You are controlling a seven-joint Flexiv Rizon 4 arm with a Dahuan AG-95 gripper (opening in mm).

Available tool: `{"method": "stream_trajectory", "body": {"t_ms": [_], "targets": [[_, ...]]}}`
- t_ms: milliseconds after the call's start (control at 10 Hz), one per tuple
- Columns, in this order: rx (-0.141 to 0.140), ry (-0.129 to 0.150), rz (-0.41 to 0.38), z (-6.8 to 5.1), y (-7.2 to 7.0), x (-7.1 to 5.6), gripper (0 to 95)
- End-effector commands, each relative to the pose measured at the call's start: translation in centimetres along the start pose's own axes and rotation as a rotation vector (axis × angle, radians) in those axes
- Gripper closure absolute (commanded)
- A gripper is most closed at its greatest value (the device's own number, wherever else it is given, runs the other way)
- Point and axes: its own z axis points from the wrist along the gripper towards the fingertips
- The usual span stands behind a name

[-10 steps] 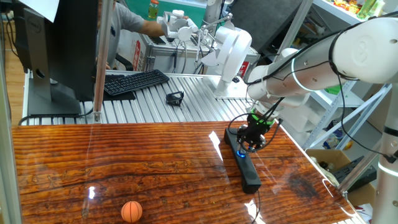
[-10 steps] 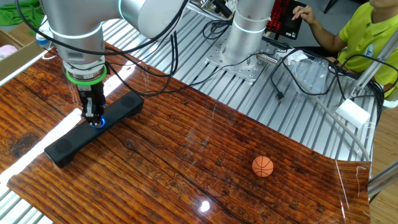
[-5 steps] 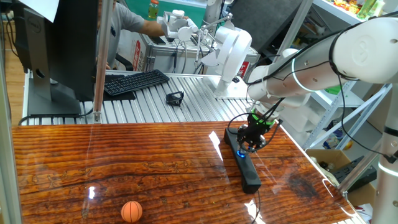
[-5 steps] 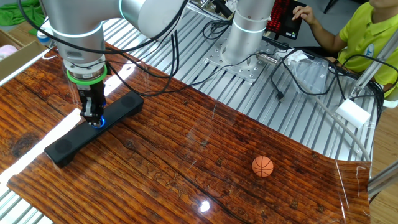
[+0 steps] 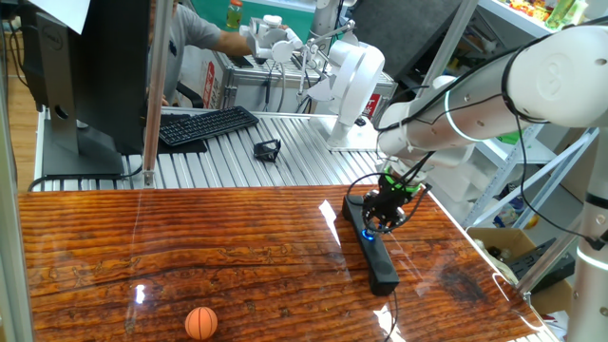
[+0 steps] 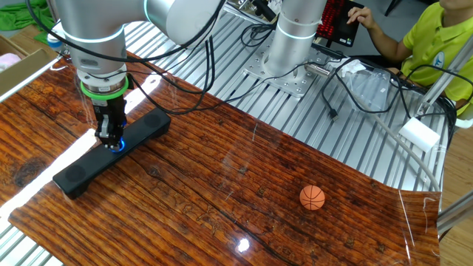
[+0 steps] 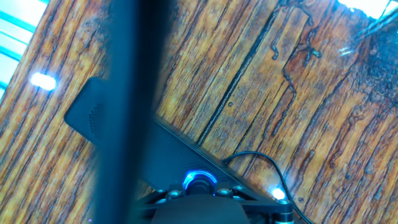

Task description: Turn the knob to increase the volume of the speaker

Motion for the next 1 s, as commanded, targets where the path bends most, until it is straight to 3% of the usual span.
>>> {"method": "stream_trajectory", "body": {"t_ms": [100, 1000], "targets": [[0.01, 0.0, 0.004, 0.04, 0.05, -0.02, 95.0], [0.053, -0.011, 0.032, 0.04, 0.05, -0.02, 95.0]]}}
